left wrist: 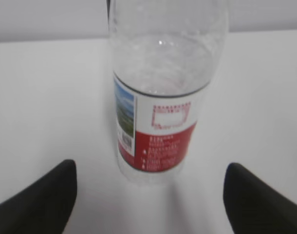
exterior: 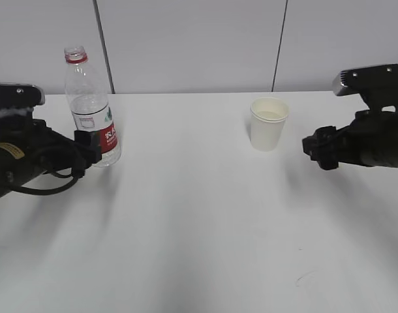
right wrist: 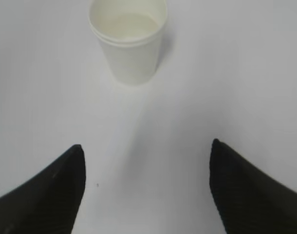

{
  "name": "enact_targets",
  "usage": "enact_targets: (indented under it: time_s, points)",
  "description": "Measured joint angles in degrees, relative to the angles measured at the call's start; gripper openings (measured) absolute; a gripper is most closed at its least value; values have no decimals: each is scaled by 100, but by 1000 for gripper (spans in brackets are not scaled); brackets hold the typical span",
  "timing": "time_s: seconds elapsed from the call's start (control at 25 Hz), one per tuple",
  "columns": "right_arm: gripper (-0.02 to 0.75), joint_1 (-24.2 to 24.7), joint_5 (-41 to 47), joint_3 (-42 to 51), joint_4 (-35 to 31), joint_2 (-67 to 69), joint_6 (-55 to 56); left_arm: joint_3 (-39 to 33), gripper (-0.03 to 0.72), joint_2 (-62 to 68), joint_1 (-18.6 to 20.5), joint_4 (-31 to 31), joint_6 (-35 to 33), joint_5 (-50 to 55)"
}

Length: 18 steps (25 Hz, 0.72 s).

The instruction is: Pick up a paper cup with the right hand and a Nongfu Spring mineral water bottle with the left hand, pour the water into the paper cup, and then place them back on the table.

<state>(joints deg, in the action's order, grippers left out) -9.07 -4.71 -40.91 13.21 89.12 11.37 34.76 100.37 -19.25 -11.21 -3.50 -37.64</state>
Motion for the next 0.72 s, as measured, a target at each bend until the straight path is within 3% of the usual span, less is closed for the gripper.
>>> enact_targets:
  time_s: [0.36, 0.56, 0.72]
  points:
    - [591, 0, 3157, -327, -665, -717, 161, 78, 562, -901, 1, -118, 0, 3214]
    - [591, 0, 5444, -946, -1043, -799, 119, 832, 562, -931, 42, -123, 0, 5876]
    - [591, 0, 6504, -1270, -1233, -799, -79, 1578, 562, -933, 42, 113, 253, 7822]
